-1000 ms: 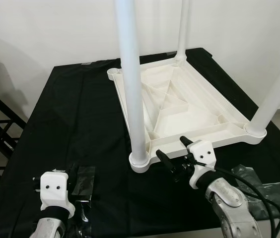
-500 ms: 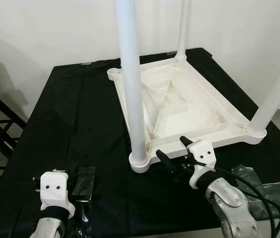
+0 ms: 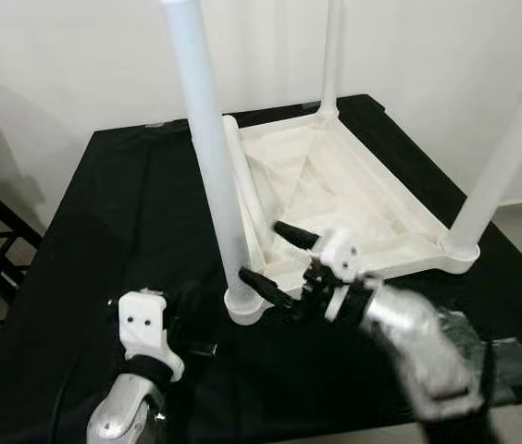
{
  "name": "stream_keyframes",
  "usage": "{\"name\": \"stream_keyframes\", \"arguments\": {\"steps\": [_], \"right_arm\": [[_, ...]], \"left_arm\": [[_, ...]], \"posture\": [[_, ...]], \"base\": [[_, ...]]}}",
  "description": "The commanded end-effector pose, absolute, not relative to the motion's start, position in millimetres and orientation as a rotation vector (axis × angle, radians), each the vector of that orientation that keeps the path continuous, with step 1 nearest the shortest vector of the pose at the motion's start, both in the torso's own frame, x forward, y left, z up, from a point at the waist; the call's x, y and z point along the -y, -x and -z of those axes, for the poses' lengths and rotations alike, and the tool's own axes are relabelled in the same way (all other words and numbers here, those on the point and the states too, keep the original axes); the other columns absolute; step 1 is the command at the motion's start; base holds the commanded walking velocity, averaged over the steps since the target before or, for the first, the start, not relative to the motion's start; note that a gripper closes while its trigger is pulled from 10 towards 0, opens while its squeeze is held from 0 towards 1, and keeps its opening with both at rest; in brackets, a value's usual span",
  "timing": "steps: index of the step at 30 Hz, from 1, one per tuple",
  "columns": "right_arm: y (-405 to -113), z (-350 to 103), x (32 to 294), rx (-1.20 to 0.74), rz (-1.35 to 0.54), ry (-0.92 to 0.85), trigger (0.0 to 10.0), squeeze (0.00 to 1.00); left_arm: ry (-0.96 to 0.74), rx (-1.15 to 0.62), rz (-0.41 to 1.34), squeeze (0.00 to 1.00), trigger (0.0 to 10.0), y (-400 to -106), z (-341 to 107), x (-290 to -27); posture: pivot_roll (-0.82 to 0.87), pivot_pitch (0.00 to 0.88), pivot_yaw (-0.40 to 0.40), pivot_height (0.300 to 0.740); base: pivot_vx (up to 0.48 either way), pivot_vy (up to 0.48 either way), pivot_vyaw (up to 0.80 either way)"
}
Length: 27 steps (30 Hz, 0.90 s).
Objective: Building children table
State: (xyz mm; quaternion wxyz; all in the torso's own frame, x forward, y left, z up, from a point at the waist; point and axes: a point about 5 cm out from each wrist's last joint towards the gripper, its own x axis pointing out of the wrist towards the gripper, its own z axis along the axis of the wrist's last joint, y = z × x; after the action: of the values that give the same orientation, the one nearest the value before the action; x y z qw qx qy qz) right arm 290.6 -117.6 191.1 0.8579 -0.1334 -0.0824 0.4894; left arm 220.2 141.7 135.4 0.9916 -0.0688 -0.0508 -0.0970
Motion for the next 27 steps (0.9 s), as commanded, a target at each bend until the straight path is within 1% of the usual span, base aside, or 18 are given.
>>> {"name": "stream_keyframes", "arguments": {"steps": [1,3,4,5,6,8,9,10,12,14,16,17,24,25,27], "right_arm": [[-297.3,-183.4,122.6,0.090,-1.149,0.301,10.0,0.00],[-305.3,-186.2,130.5,0.060,-1.202,0.330,10.0,0.00],[-305.3,-186.2,130.5,0.060,-1.202,0.330,10.0,0.00],[-314.2,-188.6,128.6,0.061,-1.204,0.325,10.0,0.00],[-314.2,-188.6,128.6,0.061,-1.204,0.325,10.0,0.00],[-332.5,-194.6,116.1,0.064,-1.229,0.254,10.0,0.00],[-332.5,-194.6,116.1,0.064,-1.229,0.254,10.0,0.00],[-338.2,-196.5,109.7,0.058,-1.258,0.221,10.0,0.00],[-345.1,-193.6,97.1,0.025,-1.333,0.227,10.0,0.00],[-346.5,-192.0,93.3,0.010,-1.361,0.238,10.0,0.00],[-348.9,-189.3,89.4,-0.021,-1.396,0.237,10.0,0.00],[-351.4,-187.0,88.3,-0.047,-1.421,0.263,10.0,0.00],[-357.1,-190.6,84.4,-0.042,-1.439,0.310,10.0,0.00],[-360.1,-195.2,82.3,-0.029,-1.434,0.315,4.8,0.00],[-361.9,-198.4,80.9,-0.021,-1.431,0.318,4.8,0.00]], "left_arm": [[0.161,0.082,0.211,0.00,10.0,-220.4,-133.4,-143.2],[0.177,0.090,0.220,0.00,10.0,-220.8,-135.2,-143.5],[0.177,0.090,0.220,0.00,10.0,-220.8,-135.2,-143.5],[0.176,0.097,0.231,0.00,10.0,-220.8,-136.7,-144.0],[0.176,0.097,0.231,0.00,10.0,-220.8,-136.7,-144.0],[0.150,0.106,0.282,0.00,10.0,-218.6,-139.1,-144.1],[0.150,0.106,0.282,0.00,10.0,-218.6,-139.1,-144.1],[0.138,0.104,0.307,0.00,10.0,-217.0,-139.3,-144.0],[0.118,0.094,0.365,0.00,10.0,-209.1,-138.5,-143.8],[0.112,0.091,0.386,0.00,10.0,-205.4,-138.5,-143.7],[0.113,0.082,0.408,0.00,10.0,-198.1,-137.1,-144.7],[0.125,0.071,0.415,0.00,10.0,-191.2,-136.0,-147.4],[0.171,0.068,0.443,0.00,10.0,-178.7,-138.6,-144.2],[0.183,0.067,0.445,0.00,10.0,-176.2,-139.6,-143.0],[0.189,0.067,0.446,0.00,10.0,-174.9,-140.1,-142.4]], "posture": [[-0.05,0.070,0.056,0.740],[-0.05,0.070,0.056,0.740],[-0.05,0.070,0.056,0.740],[-0.04,0.068,0.051,0.740],[-0.04,0.068,0.051,0.740],[-0.02,0.072,0.047,0.740],[-0.02,0.072,0.047,0.740],[-0.02,0.075,0.047,0.740],[0.01,0.088,0.040,0.740],[0.01,0.091,0.039,0.740],[0.02,0.103,0.036,0.740],[0.04,0.119,0.032,0.740],[0.05,0.159,0.022,0.740],[0.06,0.169,0.020,0.740],[0.06,0.169,0.020,0.740]], "base": [[0.000,0.000,0.00],[0.000,0.000,0.00],[0.000,0.000,0.00],[0.000,0.000,0.00],[0.000,0.000,0.00],[0.000,0.000,0.00],[0.000,0.000,0.00],[0.000,0.000,0.00],[0.000,0.000,0.00],[0.000,0.000,0.00],[0.000,0.000,0.00],[0.000,0.000,0.00],[0.000,0.000,0.00],[0.000,0.000,0.00],[0.000,0.000,0.00]]}}
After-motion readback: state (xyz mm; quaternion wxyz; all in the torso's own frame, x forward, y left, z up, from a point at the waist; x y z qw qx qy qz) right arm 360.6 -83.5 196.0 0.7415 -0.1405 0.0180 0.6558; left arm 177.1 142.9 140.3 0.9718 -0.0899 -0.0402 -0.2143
